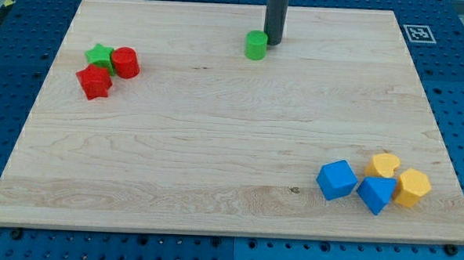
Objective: Move the green circle towards the group of blocks
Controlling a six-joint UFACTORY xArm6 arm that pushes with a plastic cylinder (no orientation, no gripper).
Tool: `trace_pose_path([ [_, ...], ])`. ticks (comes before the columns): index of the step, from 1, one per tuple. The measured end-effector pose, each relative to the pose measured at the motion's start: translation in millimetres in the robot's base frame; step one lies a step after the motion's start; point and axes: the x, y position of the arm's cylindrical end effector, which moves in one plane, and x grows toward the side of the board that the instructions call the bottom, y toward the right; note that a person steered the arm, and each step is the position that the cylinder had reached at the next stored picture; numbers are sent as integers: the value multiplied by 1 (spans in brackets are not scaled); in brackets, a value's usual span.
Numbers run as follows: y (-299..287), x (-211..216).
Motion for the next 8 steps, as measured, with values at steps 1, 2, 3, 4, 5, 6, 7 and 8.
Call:
trace_pose_path([
  [1,-15,23],
  [2,-36,32],
  [3,-59,33],
  [4,-81,33],
  [5,-102,36],
  [6,-117,40],
  [7,-130,51],
  [8,-143,57],
])
